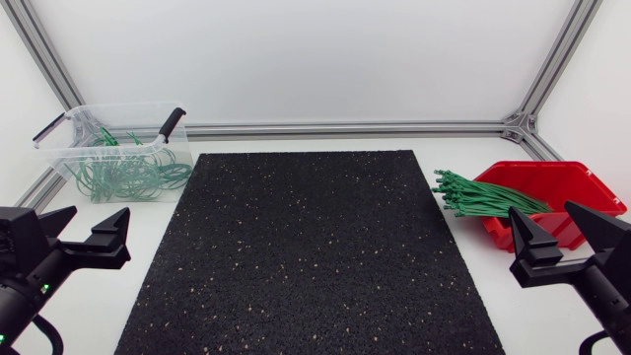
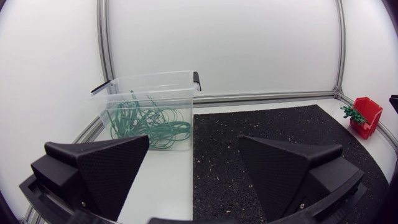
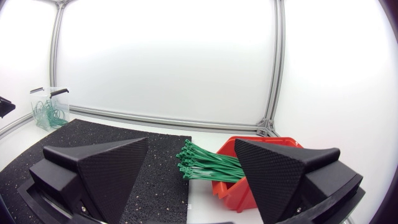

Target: Take a green cable tie from the red box, thread the tail through the head to close it, then place it in the transparent bin on the left.

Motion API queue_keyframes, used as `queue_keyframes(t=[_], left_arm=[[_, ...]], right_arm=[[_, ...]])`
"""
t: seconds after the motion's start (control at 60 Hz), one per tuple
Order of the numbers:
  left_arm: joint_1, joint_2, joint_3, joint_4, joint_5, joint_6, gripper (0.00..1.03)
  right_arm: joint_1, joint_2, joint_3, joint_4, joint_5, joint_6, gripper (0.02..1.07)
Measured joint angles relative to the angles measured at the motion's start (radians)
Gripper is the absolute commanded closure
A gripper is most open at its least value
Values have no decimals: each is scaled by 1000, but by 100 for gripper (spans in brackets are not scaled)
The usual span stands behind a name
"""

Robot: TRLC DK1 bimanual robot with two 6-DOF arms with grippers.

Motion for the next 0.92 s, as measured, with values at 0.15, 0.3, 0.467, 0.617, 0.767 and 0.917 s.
queue_keyframes(t=[0.15, 0.3, 0.467, 0.617, 0.767, 0.917], left_arm=[[0, -76, -47, 0, 3, -4, 4], [0, -149, -85, 0, 8, -9, 4], [1, -232, -132, -1, 16, -23, 4], [1, -307, -176, -1, 25, -24, 4], [3, -374, -195, 7, 27, -27, 4], [3, -383, -195, 7, 27, -27, 4]], right_arm=[[16, -11, -64, 74, 28, 26, 6], [31, -22, -128, 149, 52, 46, 6], [37, -28, -157, 177, 63, 56, 6], [37, -28, -157, 177, 63, 56, 6], [37, -28, -157, 177, 63, 56, 6], [37, -28, -157, 177, 63, 56, 6]])
